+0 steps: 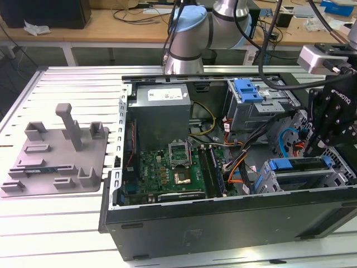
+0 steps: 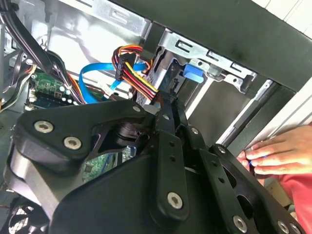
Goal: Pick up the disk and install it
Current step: 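Insert the first disk wire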
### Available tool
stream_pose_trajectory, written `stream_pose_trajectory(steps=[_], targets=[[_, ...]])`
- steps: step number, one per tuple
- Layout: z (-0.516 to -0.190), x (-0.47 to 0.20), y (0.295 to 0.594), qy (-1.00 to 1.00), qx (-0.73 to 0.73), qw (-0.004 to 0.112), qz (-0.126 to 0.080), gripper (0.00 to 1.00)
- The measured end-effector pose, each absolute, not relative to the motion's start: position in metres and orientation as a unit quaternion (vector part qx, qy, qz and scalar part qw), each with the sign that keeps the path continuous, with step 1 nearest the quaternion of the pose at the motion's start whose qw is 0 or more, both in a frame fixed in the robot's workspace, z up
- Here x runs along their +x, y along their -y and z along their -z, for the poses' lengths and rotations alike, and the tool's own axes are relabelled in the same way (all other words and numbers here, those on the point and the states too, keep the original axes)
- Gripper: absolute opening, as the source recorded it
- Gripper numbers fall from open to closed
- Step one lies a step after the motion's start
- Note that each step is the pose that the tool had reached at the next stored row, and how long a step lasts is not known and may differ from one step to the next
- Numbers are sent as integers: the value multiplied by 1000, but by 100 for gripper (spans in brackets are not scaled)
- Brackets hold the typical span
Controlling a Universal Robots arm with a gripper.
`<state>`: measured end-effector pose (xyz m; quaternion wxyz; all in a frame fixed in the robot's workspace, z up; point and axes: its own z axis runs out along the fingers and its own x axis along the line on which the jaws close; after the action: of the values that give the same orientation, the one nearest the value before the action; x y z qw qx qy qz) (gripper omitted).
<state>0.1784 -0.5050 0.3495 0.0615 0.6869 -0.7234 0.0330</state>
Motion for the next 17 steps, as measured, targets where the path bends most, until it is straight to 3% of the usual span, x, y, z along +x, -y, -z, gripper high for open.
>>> stream_pose_trajectory(steps=[5,6,17], targets=[[-350,182,504,723,687,68,-31,16],[-351,182,509,723,687,63,-26,16],[-355,184,513,723,687,63,-26,16]])
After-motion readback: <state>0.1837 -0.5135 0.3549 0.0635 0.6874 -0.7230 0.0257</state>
